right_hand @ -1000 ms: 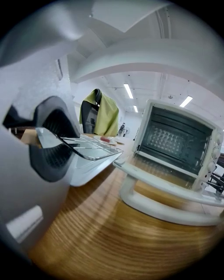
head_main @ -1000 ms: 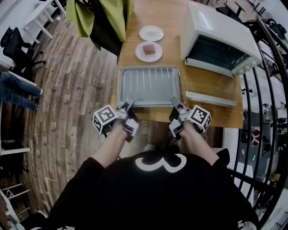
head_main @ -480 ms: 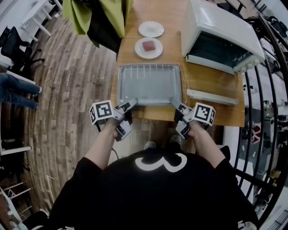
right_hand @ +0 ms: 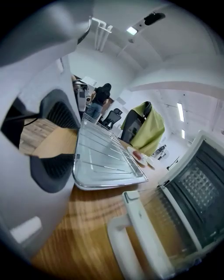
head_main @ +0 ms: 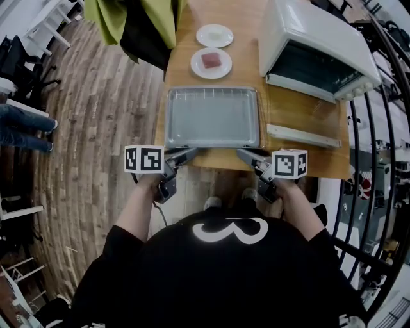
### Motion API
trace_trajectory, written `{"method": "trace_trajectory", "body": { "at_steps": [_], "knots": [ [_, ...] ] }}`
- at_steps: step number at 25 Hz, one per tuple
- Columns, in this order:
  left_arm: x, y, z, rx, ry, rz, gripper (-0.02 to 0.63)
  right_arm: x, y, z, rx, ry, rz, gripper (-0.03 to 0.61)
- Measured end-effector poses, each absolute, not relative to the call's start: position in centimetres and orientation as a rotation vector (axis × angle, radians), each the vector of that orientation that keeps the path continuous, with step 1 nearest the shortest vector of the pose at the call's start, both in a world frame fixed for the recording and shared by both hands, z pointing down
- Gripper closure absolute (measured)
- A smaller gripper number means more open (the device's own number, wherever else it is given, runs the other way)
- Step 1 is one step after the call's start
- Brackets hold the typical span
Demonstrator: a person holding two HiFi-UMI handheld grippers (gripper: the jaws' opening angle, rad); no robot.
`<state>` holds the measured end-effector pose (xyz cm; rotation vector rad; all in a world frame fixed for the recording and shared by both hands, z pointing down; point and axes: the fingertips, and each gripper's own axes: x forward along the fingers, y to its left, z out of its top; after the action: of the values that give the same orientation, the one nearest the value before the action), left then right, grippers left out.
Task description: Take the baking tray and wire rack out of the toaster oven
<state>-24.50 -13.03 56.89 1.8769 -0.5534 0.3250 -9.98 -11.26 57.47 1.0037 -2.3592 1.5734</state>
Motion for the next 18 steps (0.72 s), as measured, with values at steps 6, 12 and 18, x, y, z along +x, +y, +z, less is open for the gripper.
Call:
{"method": "trace_trajectory", "body": {
  "at_steps": [6,12,18],
  "knots": [
    [-25.5,-12.7,57.9,2.012,-0.672,0.512,0.426,-10.0,-10.9,57.8,1.031,-2.346,1.447,0.403],
    [-26.2,-12.9,58.5,2.094,-0.761,0.588,0.433,-9.8,-10.4,58.6,1.079,-2.332,1.362,0.403],
    [-26.5,-12.2,59.6,2.054,-0.793,0.576,0.434,-9.5,-9.8,59.0,1.082,-2.300,1.462,0.403]
  ]
}}
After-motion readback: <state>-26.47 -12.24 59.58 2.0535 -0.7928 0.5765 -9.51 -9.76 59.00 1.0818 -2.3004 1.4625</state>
